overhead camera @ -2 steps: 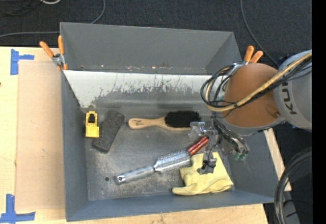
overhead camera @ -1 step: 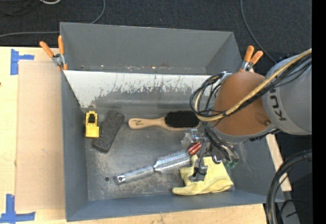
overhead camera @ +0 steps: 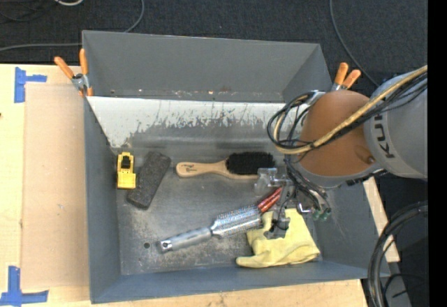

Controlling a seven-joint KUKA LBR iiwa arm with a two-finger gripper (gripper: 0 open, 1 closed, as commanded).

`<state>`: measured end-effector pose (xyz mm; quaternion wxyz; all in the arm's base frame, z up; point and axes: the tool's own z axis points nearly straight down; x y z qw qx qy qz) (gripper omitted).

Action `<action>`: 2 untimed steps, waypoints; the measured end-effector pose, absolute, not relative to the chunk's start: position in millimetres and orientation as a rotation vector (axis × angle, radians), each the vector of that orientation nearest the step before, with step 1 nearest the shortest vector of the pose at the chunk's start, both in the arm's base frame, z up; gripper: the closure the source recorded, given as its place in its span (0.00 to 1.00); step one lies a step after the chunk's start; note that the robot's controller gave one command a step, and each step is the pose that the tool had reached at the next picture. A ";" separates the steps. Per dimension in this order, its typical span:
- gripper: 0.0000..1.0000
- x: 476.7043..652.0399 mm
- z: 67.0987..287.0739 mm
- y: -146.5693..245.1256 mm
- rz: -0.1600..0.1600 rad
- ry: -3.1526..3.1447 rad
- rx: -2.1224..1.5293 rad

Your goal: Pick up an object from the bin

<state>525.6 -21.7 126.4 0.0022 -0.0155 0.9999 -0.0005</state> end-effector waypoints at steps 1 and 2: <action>0.00 513.1 83.0 -23.1 0.002 3.144 0.054; 0.00 515.9 83.2 -23.4 0.002 3.140 0.048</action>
Offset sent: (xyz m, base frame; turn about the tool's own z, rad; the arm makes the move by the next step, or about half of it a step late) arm -0.0057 -0.0035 -0.0452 0.0533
